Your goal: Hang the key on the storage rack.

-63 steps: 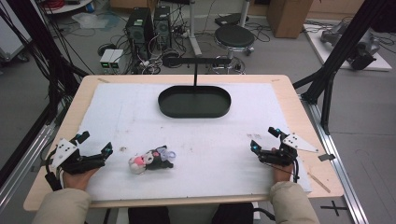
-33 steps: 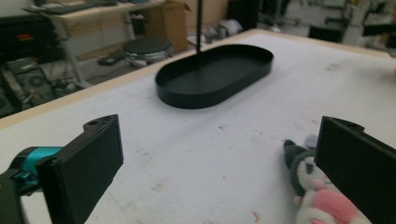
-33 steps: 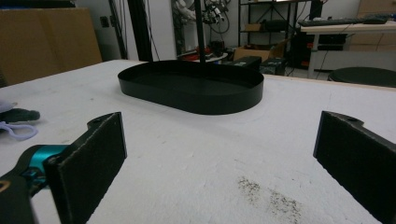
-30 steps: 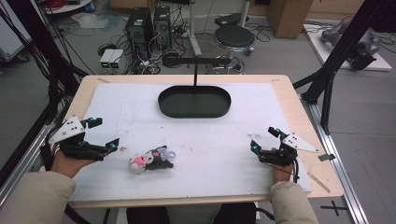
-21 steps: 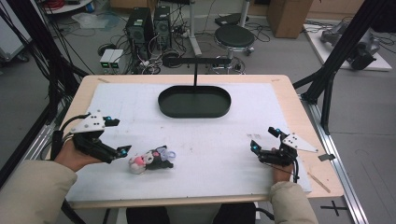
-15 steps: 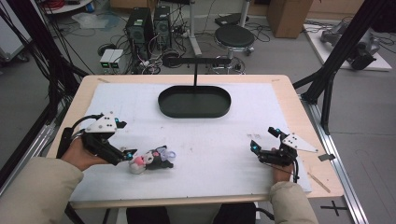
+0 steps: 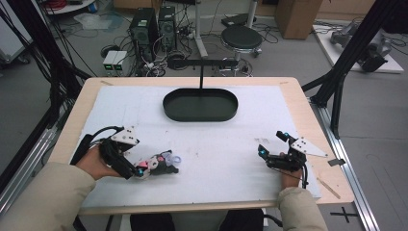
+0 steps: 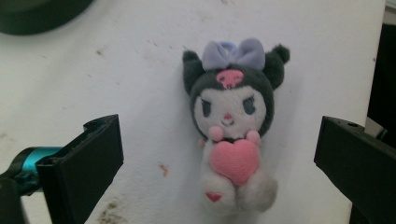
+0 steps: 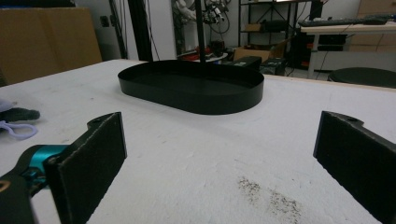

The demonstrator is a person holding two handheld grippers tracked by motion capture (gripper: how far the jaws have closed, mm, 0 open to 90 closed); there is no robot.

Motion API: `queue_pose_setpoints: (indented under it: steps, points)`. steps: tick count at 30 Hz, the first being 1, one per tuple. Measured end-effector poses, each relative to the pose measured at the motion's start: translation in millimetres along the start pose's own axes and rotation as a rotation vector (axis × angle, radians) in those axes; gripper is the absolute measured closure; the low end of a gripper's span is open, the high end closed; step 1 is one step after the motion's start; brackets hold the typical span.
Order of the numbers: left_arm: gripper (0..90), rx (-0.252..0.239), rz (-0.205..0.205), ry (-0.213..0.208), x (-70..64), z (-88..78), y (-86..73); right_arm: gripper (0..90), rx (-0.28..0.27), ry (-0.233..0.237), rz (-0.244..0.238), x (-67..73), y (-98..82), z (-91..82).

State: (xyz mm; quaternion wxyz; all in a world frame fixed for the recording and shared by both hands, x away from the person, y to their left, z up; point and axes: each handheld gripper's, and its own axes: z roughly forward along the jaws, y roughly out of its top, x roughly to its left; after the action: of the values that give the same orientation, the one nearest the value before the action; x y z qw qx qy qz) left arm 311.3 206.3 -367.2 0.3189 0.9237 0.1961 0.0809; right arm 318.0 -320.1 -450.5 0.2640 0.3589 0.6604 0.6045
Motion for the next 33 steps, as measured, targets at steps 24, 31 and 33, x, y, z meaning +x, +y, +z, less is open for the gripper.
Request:
queue_pose_setpoints:
  steps: [24, 31, 33]
  points:
    - [30.1, 0.234, 0.006, -0.063, -3.8, 35.6, -7.8, 1.6, -0.001, -0.001, -0.002, 0.2, 0.1, 0.2]
    - [50.7, 0.258, 0.014, -0.034, -7.1, 37.5, -7.9, 1.6, -0.003, 0.000, -0.005, 0.0, 0.1, 0.4]
    - [51.5, 0.255, 0.020, -0.028, -8.1, 36.9, -7.5, 1.6, -0.002, -0.002, -0.002, 0.1, 0.0, 0.3]
